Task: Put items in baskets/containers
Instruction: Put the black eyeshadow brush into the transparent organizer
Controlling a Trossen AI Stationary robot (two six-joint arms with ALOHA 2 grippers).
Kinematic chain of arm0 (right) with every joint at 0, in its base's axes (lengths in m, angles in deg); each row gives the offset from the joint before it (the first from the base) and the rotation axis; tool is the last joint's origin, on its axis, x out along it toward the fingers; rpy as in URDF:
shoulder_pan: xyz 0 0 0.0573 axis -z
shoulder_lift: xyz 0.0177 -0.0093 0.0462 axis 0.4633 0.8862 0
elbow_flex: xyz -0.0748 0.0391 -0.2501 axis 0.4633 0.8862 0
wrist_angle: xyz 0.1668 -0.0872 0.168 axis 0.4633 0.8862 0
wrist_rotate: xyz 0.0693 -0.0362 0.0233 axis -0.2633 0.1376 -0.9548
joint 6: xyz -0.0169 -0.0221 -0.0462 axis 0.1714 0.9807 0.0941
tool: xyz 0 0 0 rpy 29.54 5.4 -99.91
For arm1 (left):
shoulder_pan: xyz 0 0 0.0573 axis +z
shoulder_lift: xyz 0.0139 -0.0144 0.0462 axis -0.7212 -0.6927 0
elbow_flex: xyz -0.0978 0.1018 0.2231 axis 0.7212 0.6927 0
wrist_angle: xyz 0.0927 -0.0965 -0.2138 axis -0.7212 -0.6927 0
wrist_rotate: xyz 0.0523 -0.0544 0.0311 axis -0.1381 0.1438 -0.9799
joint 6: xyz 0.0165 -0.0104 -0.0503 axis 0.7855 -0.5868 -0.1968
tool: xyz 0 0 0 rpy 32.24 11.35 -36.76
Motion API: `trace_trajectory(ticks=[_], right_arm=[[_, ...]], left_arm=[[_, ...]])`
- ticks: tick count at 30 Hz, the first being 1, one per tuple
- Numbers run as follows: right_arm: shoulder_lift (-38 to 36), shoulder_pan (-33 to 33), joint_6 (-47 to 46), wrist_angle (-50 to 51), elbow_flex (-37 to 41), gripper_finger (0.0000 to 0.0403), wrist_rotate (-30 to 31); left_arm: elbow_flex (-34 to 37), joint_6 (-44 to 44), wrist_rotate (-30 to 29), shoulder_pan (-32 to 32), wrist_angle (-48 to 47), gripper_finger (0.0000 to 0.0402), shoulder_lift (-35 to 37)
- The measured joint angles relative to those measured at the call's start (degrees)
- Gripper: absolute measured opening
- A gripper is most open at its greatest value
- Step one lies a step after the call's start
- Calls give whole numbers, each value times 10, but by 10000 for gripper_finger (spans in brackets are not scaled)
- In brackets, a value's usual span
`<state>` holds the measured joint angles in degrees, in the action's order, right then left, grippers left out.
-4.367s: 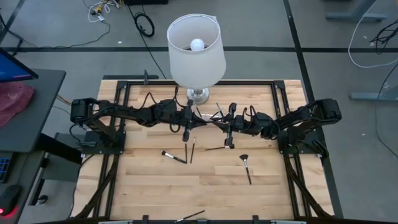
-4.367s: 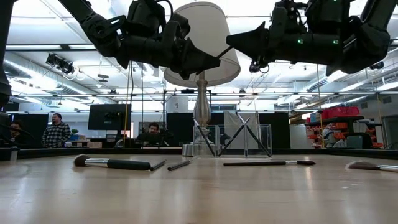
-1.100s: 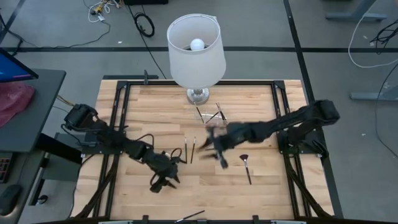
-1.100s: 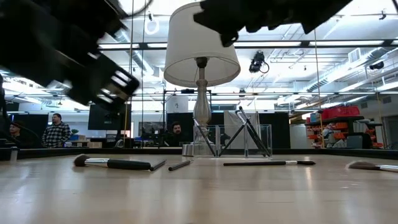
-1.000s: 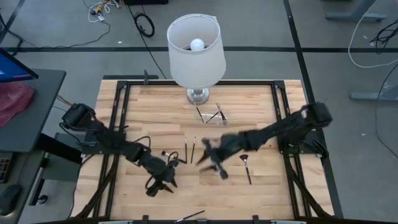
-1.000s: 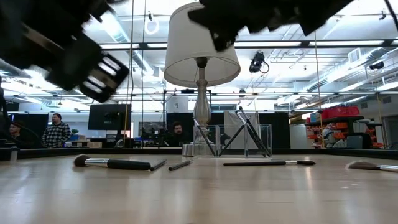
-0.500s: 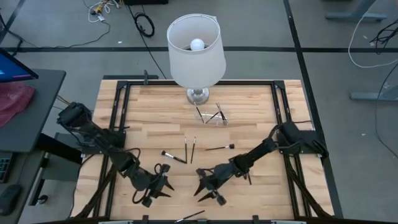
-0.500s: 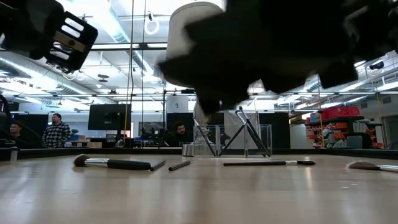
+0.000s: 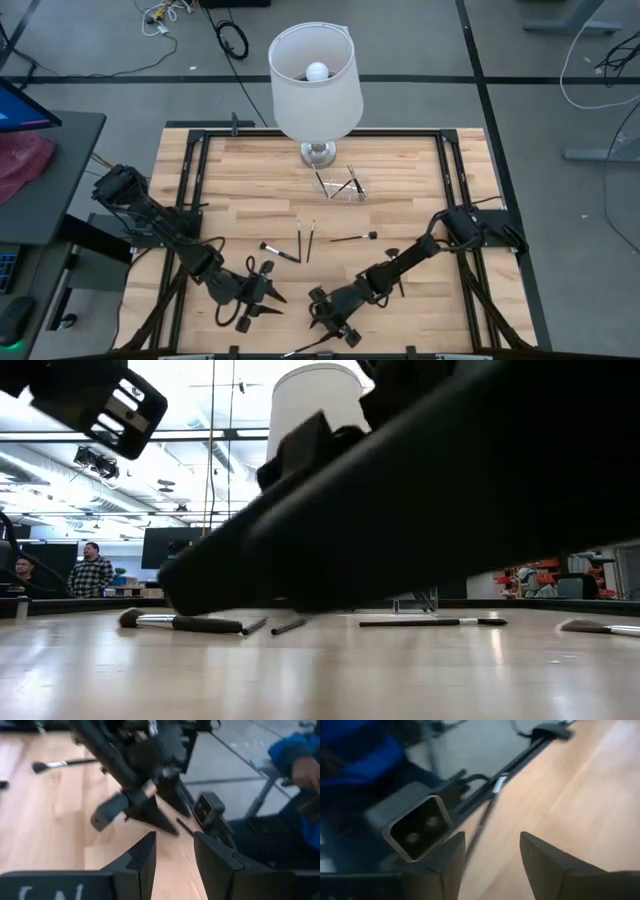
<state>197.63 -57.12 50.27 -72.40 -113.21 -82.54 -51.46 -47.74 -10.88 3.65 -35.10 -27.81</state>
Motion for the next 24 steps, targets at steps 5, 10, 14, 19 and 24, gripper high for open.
trace_trajectory(ticks=[5, 10, 14, 19, 24], right_arm=[[0, -6, 7, 40, 0, 192, 47], [0, -15, 4, 32, 0, 192, 20], [0, -17, 5, 20, 0, 192, 12], [1, -17, 7, 19, 0, 192, 12], [27, -16, 7, -5, 0, 191, 11]], left_arm=[[0, 0, -14, 1, 50, 135, 0], [0, 0, -27, 0, 87, 135, 0], [0, 0, -48, 2, 101, 135, 0], [0, 0, -72, 3, 107, 135, 0], [0, 0, -84, 3, 107, 135, 0]])
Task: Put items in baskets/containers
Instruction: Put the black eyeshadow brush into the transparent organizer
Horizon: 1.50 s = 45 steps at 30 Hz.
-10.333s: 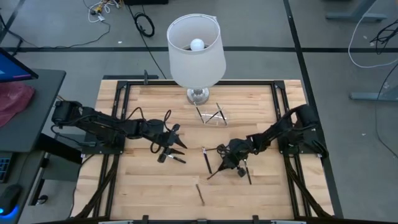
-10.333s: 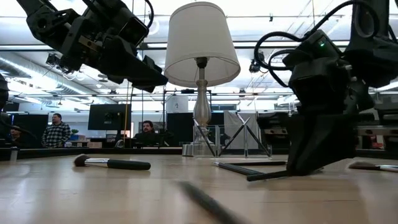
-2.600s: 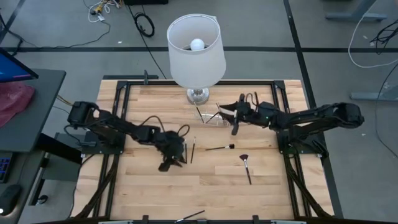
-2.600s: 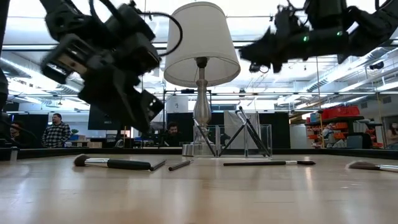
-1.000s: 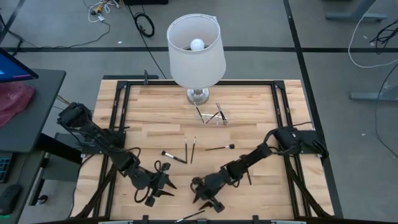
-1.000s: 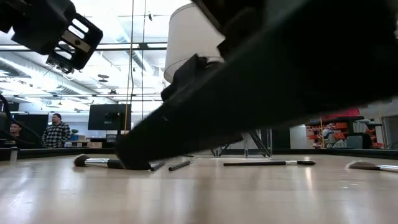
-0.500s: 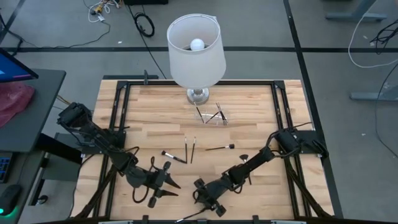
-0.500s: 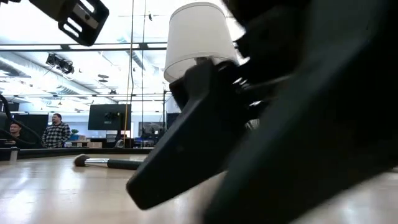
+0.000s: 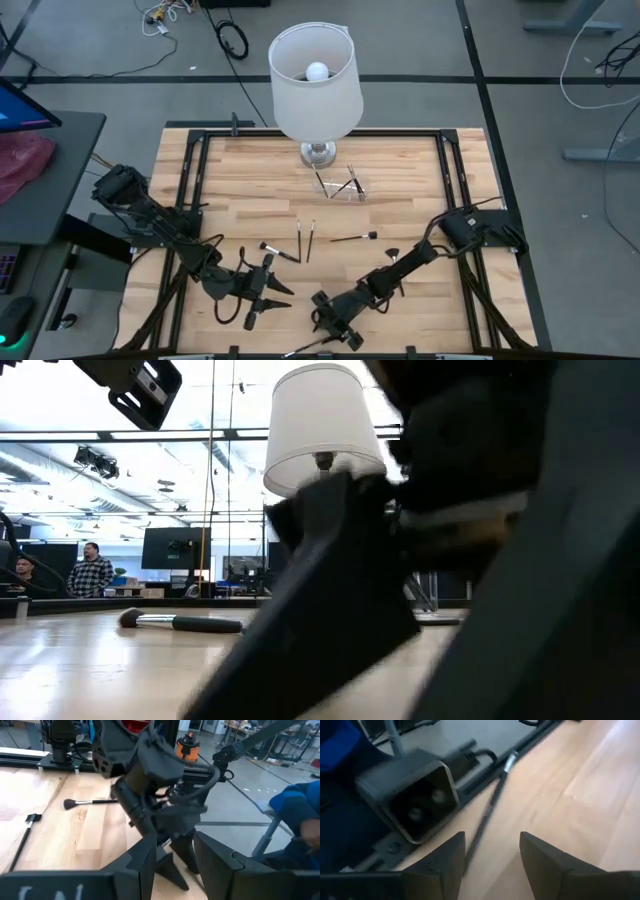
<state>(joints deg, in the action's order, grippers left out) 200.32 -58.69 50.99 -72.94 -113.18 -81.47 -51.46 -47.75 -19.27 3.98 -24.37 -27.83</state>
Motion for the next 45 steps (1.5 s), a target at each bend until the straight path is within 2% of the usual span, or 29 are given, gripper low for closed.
trace_trajectory(ticks=[4, 7, 10, 14, 19, 20, 26, 29, 34, 40, 42, 45], right_arm=[[20, 3, 2, -38, 0, 191, 5], [20, 8, 0, -21, -1, 190, 20], [19, 21, 1, -1, -3, 173, 5], [19, 43, -6, 4, -2, 119, -32], [19, 68, -26, 8, -2, 22, -43], [19, 71, -23, 9, -2, 14, -44], [1, 92, -1, 27, 1, 15, -32], [-24, 106, 27, 73, 2, 5, 2], [-53, 126, 27, 152, 2, 5, 92], [-55, 139, 26, 169, 1, 4, 95], [-55, 139, 26, 166, 1, 4, 95], [-55, 139, 26, 164, 1, 4, 95]], left_arm=[[0, 0, 0, 2, 2, 135, 0], [0, 0, 0, 4, 3, 135, 0], [0, 0, 0, 6, 3, 135, 0], [0, 0, 0, 6, 3, 135, 0], [0, 0, 1, 6, 3, 135, 0], [0, 0, 2, 6, 3, 135, 0], [0, 0, 2, 6, -2, 135, 0], [0, -17, 1, 6, -14, 135, 0], [0, -135, -28, 28, -103, 135, 0], [0, -254, -67, 50, -265, 135, -8], [0, -282, -66, 51, -284, 135, -25], [0, -316, -49, 40, -260, 135, -66]])
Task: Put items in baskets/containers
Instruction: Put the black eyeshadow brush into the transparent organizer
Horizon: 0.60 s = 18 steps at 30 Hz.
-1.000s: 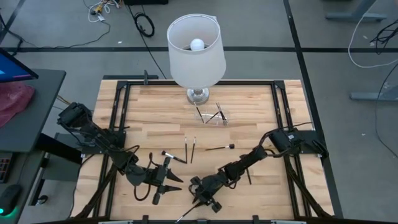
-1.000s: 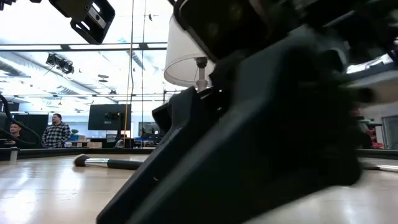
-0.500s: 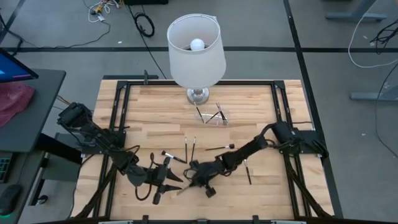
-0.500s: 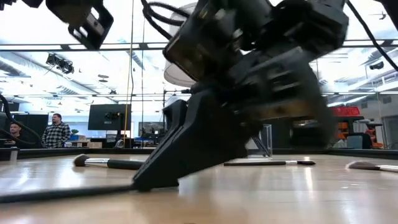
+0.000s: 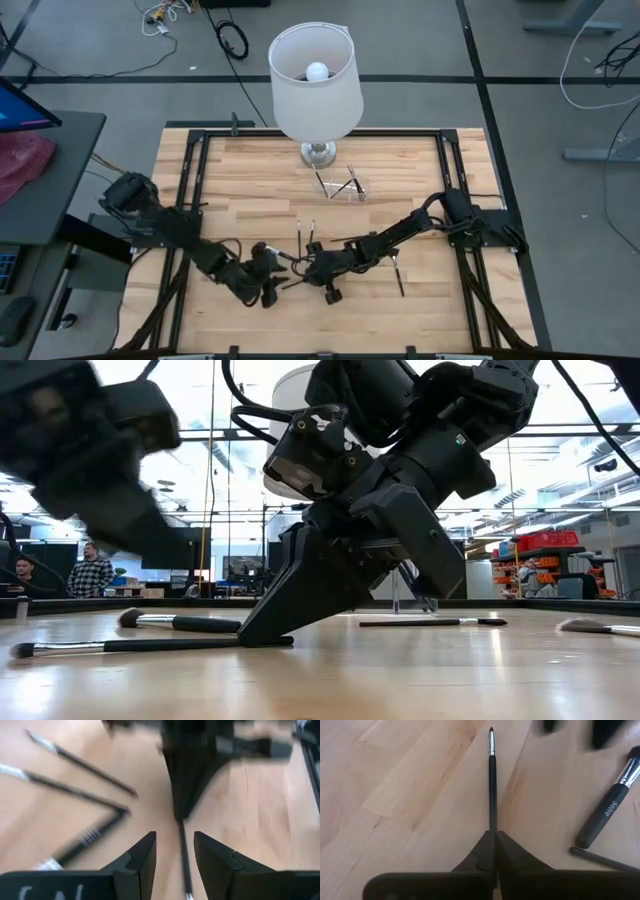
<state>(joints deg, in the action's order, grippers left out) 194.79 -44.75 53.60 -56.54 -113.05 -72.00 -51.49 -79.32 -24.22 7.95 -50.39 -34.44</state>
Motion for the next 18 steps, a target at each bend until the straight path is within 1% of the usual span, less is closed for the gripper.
trace_trajectory(ticks=[3, 10, 18], right_arm=[[0, 1, 0, -1, 0, 5, -1], [0, 4, 0, -4, 0, 5, -2], [0, 5, -8, -6, 0, 6, -3]], left_arm=[[0, -19, -5, -22, 19, 135, -39], [0, -75, -69, -65, 25, 135, -82], [0, -109, -82, -90, 26, 135, -110]])
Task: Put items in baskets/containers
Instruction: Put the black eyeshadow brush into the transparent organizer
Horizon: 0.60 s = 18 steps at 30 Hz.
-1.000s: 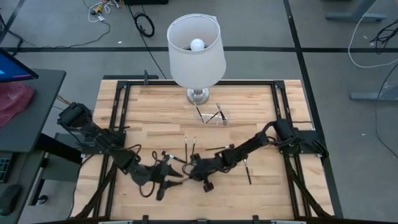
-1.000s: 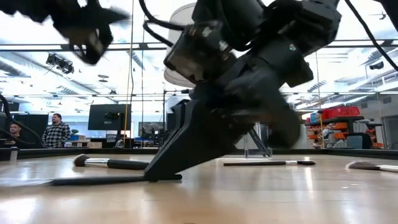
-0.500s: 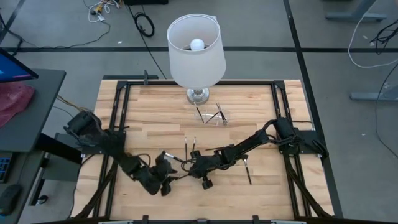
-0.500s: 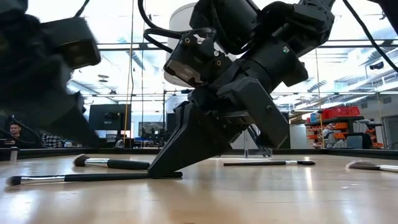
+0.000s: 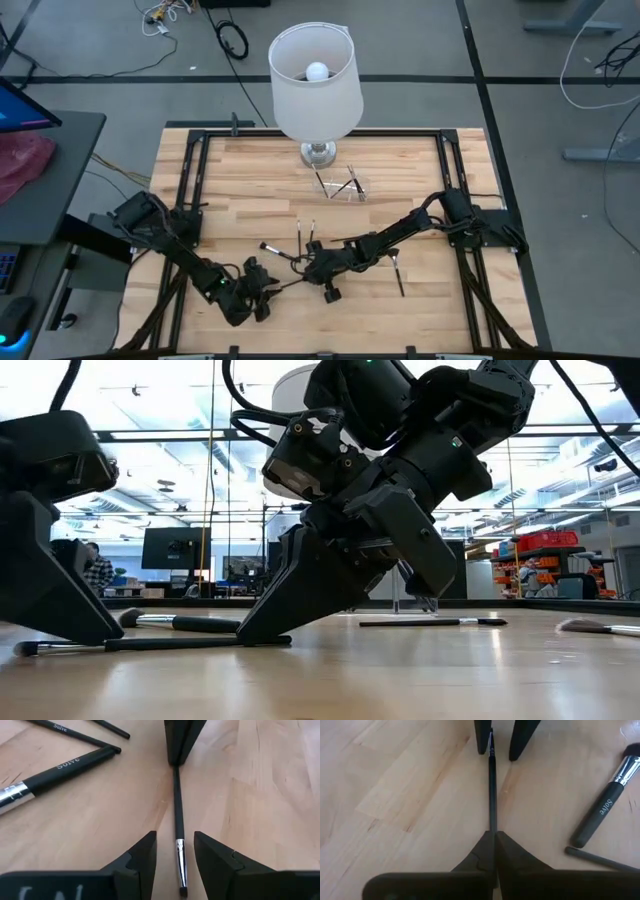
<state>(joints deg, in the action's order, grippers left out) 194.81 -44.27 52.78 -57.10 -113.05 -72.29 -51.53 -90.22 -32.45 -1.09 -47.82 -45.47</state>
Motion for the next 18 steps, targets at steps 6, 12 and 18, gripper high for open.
trace_trajectory(ticks=[6, 12, 18], right_arm=[[0, 2, -3, -1, 0, 6, -2], [2, 3, -22, -19, 0, 6, 0], [2, 3, -20, -23, 0, 5, 1]], left_arm=[[-1, -19, -14, -9, 3, 135, -20], [-1, -19, -16, -16, -5, 110, -25], [-1, -26, -20, -18, -21, 65, -25]])
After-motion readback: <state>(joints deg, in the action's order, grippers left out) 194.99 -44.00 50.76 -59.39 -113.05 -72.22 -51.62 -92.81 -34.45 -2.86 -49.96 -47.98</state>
